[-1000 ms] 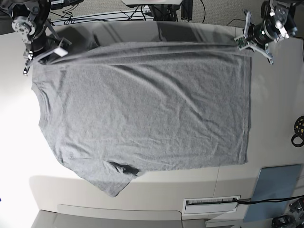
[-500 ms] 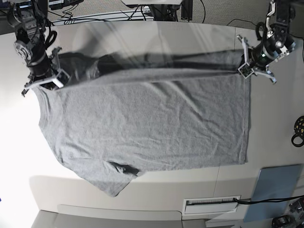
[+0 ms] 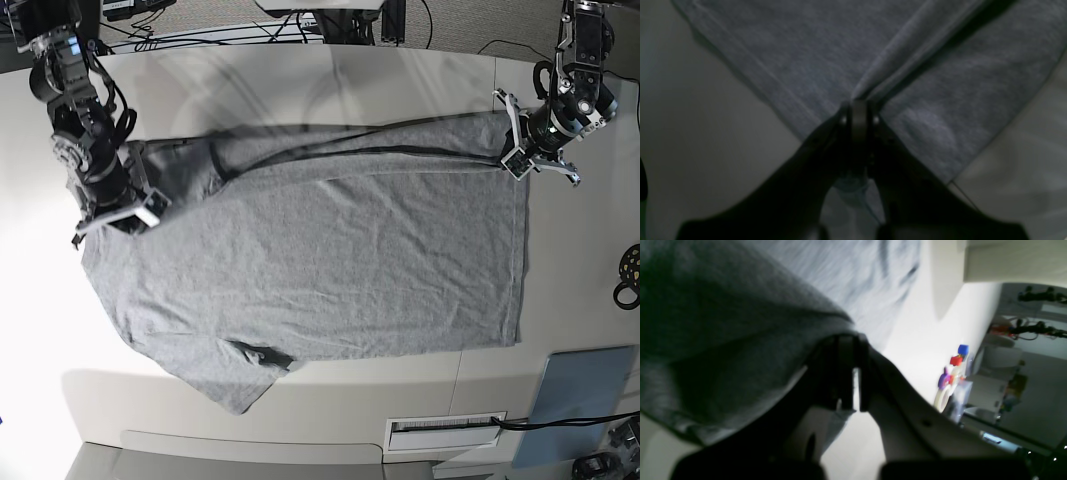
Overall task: Fold the T-shirt properly
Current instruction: 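Lower the lifted edge onto the shirt body with both grippers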
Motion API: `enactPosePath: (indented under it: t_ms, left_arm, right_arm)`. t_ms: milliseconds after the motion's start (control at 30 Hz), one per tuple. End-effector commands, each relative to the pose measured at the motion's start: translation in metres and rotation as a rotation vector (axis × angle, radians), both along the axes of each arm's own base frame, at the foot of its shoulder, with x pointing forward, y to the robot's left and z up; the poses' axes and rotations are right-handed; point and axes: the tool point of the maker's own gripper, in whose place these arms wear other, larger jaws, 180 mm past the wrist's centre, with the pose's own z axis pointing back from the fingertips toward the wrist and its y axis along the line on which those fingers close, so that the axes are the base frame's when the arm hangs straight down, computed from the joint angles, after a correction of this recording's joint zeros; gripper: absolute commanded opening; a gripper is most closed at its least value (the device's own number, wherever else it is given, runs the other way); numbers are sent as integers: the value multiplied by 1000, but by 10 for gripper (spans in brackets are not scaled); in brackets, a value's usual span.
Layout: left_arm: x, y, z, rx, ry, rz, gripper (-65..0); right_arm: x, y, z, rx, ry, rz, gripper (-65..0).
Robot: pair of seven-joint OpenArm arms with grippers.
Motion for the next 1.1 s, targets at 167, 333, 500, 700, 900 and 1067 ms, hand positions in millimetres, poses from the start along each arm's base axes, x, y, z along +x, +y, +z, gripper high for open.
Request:
enactPosePath:
  t_ms: [167,333,500,700,900,1067]
  left_arm:
    - [14,3,15,4,-56,-4,-650]
    - [15,3,15,4,-58,-4,-650]
    - [17,3,17,0,-66,-7,-650]
    - [36,4,32,5,-121,-14,-650]
    - [46,10,37,50,-141,-14,-650]
    - [45,9,37,49,-140,-15,-650]
  right_arm:
    - [13,5,18,-2,-64,28,-650]
    - [14,4,18,-3,-64,28,-650]
    - [14,5,19,0,-66,31,-650]
    - [14,5,18,-1,-65,31,-650]
    - [14,5,18,-1,-65,30,-650]
    - [13,5,18,-2,-64,28,-650]
